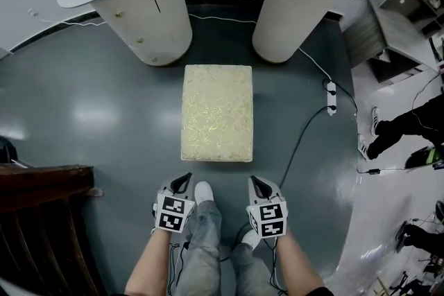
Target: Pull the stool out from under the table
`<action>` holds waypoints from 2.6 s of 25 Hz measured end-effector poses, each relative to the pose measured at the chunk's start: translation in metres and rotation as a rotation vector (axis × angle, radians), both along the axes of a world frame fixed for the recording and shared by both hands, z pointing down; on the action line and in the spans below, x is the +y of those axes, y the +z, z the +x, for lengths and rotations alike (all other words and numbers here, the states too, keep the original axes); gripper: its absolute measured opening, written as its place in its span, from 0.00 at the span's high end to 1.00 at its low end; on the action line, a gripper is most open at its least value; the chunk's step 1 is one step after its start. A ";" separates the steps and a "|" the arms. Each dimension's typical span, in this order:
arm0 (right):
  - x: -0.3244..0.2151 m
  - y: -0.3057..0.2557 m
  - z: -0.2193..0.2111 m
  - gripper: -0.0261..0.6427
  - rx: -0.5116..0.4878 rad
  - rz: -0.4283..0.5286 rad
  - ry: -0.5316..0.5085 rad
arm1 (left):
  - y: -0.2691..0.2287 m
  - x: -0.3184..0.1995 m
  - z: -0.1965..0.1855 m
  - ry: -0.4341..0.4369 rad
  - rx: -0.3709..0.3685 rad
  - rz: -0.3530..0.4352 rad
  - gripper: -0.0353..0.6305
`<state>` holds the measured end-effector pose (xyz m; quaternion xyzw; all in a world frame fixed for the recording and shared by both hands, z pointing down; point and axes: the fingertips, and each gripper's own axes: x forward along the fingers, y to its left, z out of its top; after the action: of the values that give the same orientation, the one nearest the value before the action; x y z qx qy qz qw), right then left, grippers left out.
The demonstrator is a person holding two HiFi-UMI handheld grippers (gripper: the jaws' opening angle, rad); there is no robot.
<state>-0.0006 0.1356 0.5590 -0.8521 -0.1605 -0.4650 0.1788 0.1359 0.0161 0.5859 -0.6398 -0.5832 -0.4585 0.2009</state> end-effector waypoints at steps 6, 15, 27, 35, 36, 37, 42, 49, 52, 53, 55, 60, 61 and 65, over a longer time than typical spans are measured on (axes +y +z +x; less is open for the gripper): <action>0.004 -0.033 0.007 0.87 0.044 0.030 0.021 | -0.030 0.012 -0.003 -0.041 -0.028 -0.034 0.93; 0.021 -0.093 0.010 0.87 0.105 0.001 0.054 | -0.091 0.032 0.006 -0.128 -0.025 -0.105 0.93; 0.053 -0.192 0.019 0.87 0.216 -0.073 0.061 | -0.183 0.062 0.009 -0.098 0.072 -0.221 0.93; 0.064 -0.249 0.033 0.87 0.325 -0.104 0.098 | -0.244 0.074 0.029 -0.154 0.128 -0.314 0.93; 0.067 -0.256 0.033 0.87 0.336 -0.106 0.106 | -0.251 0.075 0.031 -0.159 0.138 -0.321 0.93; 0.070 -0.263 0.034 0.87 0.345 -0.107 0.111 | -0.258 0.076 0.033 -0.159 0.151 -0.327 0.93; 0.070 -0.297 0.034 0.87 0.366 -0.133 0.088 | -0.296 0.075 0.035 -0.162 0.207 -0.365 0.93; 0.066 -0.344 0.046 0.87 0.404 -0.177 0.039 | -0.347 0.081 0.041 -0.162 0.260 -0.431 0.93; 0.066 -0.364 0.044 0.87 0.415 -0.202 0.045 | -0.370 0.081 0.038 -0.144 0.276 -0.450 0.93; 0.066 -0.371 0.044 0.87 0.419 -0.211 0.042 | -0.378 0.081 0.038 -0.140 0.283 -0.458 0.93; 0.068 -0.384 0.044 0.87 0.433 -0.225 0.043 | -0.391 0.082 0.039 -0.149 0.288 -0.477 0.93; 0.070 -0.408 0.038 0.87 0.491 -0.239 0.063 | -0.407 0.079 0.031 -0.161 0.273 -0.507 0.93; 0.068 -0.412 0.037 0.87 0.503 -0.241 0.060 | -0.410 0.079 0.030 -0.160 0.276 -0.517 0.93; 0.068 -0.428 0.030 0.87 0.543 -0.253 0.057 | -0.427 0.079 0.028 -0.171 0.278 -0.561 0.93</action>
<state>0.0295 0.2038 0.1306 -0.9559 -0.1874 -0.1914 0.1204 0.1636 0.0954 0.1587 -0.7736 -0.5977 -0.2033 0.0553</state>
